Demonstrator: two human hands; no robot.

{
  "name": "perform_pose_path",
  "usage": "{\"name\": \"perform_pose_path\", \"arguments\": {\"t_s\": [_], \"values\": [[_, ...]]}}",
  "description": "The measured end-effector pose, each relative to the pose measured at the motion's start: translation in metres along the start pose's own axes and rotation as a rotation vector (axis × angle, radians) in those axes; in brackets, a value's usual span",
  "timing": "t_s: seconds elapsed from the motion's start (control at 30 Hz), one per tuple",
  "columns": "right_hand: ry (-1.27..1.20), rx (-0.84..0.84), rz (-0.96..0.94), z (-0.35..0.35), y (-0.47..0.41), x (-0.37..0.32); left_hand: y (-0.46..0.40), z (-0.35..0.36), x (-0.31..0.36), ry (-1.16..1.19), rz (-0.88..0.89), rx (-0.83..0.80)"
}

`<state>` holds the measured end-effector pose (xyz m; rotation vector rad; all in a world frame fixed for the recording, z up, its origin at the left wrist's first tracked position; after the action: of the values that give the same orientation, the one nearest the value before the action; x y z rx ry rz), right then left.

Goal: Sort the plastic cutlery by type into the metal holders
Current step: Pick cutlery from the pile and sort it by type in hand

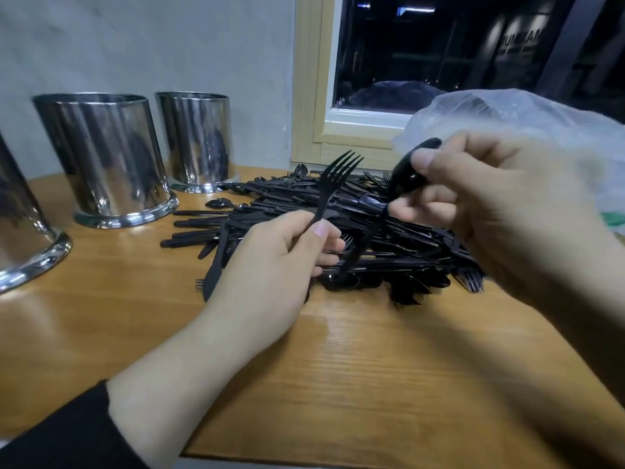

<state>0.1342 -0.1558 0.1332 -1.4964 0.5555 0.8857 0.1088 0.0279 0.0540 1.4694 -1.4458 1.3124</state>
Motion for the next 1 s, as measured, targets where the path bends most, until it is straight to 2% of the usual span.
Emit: {"name": "perform_pose_path", "arguments": {"t_s": [0.13, 0.27, 0.33, 0.43, 0.53, 0.6, 0.63, 0.73, 0.87, 1.0], "values": [[-0.223, 0.038, 0.113, 0.023, -0.009, 0.032, 0.001, 0.002, -0.005, 0.019, -0.026, -0.025], [-0.194, -0.033, 0.161, 0.036, -0.012, 0.059, -0.004, -0.012, -0.012, -0.027, -0.024, 0.052], [0.05, -0.156, 0.104, 0.033, -0.014, 0.065, -0.007, -0.023, -0.015, -0.071, -0.031, 0.111], [0.661, -0.374, -0.171, 0.019, -0.011, 0.062, -0.011, -0.034, -0.018, -0.022, -0.062, 0.095], [0.801, -0.683, -0.352, 0.026, 0.007, 0.064, -0.014, -0.04, -0.024, -0.054, -0.091, 0.053], [0.86, -0.928, -0.392, 0.032, 0.022, 0.077, -0.012, -0.041, -0.025, -0.057, -0.094, 0.025], [0.898, -0.995, -0.391, 0.031, 0.025, 0.083, -0.011, -0.04, -0.025, -0.066, -0.093, 0.016], [0.971, -1.029, -0.399, 0.03, 0.028, 0.093, -0.012, -0.04, -0.027, -0.099, -0.114, 0.009], [1.001, -0.96, -0.5, 0.037, 0.023, 0.092, -0.017, -0.037, -0.029, -0.055, -0.151, -0.043], [0.986, -0.906, -0.558, 0.041, 0.022, 0.085, -0.024, -0.039, -0.032, -0.053, -0.171, -0.007]]}}
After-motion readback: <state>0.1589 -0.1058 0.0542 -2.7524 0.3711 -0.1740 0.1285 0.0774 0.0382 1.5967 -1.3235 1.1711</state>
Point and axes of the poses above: each hand's wrist, its own y-axis away from the middle knuckle, its own z-axis out of the palm, x = y × z, the point moved 9 cm from there along -y, towards the middle knuckle, and after that the axes turned 10 degrees about -z, right-handed, at the moved point
